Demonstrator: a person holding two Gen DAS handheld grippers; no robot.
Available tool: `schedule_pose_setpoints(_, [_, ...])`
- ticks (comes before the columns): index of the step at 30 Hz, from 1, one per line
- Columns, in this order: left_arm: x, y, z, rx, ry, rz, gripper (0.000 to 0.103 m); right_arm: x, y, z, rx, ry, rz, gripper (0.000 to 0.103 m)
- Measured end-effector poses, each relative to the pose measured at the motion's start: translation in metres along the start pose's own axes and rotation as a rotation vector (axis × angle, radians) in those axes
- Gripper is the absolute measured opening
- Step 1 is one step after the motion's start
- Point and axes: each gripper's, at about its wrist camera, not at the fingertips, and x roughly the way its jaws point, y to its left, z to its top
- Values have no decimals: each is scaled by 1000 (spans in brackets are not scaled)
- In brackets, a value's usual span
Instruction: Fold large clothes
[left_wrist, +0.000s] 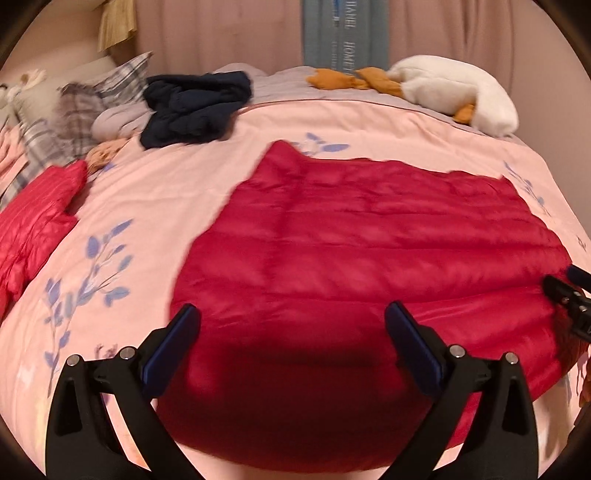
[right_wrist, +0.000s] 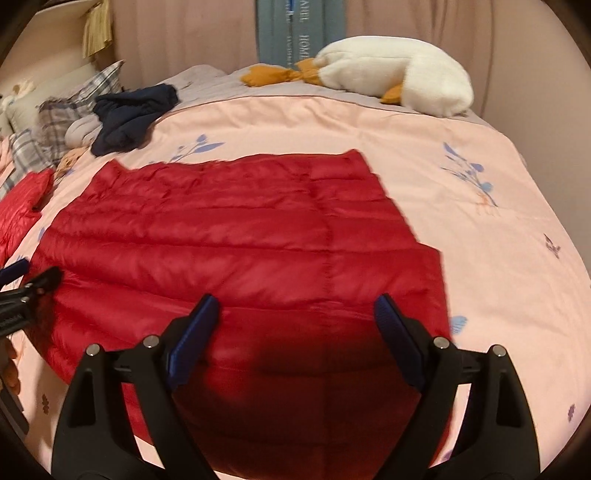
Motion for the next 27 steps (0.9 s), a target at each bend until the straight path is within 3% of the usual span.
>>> schedule_pose_setpoints(8, [-13,39,-4,-108,-12,9,102,-24,-25,-6,74,-37,-17,88])
schedule_pose_setpoints(13, [-5,63,-13,-157,36,-6,102,-33,-52,-20,139,-23,-27,88])
schedule_pose_setpoints(22, [7,75,-26,-188,101,-66,102,-24,-75,-43,203,31,-42,88])
schedule_pose_setpoints(27, [-7,73,-27,-173,80,-62,102,-33,-74,-44,203,18,-35,88])
